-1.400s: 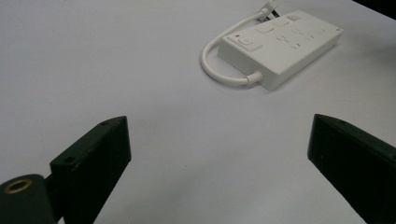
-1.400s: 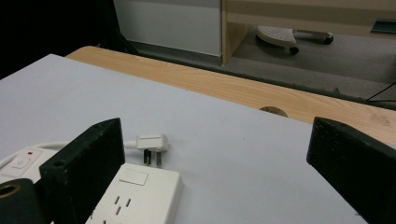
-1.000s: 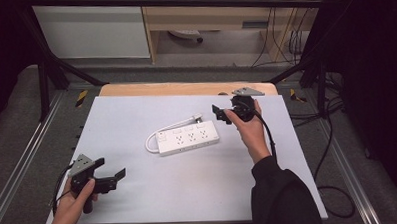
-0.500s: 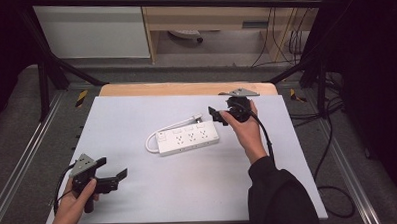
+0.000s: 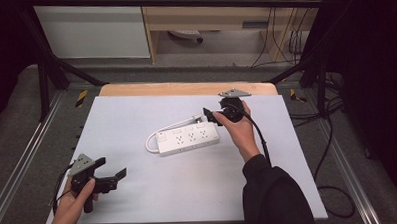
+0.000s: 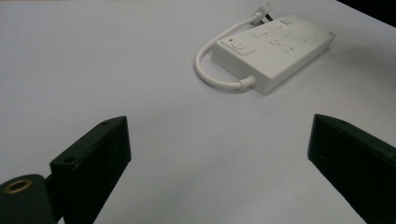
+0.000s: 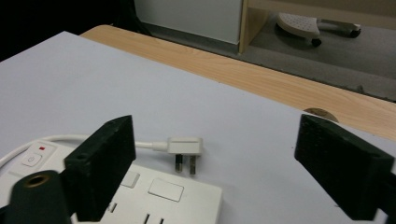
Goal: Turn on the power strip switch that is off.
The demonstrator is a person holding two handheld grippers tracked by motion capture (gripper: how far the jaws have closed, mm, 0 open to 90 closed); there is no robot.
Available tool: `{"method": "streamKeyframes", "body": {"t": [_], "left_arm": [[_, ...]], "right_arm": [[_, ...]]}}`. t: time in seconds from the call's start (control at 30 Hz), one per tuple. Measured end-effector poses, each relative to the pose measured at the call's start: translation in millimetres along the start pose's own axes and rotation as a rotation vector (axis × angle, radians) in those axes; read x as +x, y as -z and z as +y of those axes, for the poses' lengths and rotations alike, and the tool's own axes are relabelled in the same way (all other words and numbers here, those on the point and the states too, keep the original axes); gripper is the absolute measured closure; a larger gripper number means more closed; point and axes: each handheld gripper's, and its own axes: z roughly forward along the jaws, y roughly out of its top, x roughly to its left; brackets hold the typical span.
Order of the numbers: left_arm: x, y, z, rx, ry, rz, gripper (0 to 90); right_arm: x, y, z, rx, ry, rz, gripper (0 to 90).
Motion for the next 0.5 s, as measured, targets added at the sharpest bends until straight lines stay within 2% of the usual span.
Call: {"method": "streamKeyframes", "body": {"t": [0.27, 0.5], "left_arm": [[1.6, 1.2, -0.6, 0.0, 0.005, -0.004, 6.2], [0.5, 0.4, 0.0, 0.004, 0.0, -0.004, 6.1]], "right_arm": [[7.7, -6.8, 0.0, 0.004, 0.013, 0.006, 32.2], [12.6, -12.6, -2.8, 0.034, 0.023, 0.009, 45.6]]}}
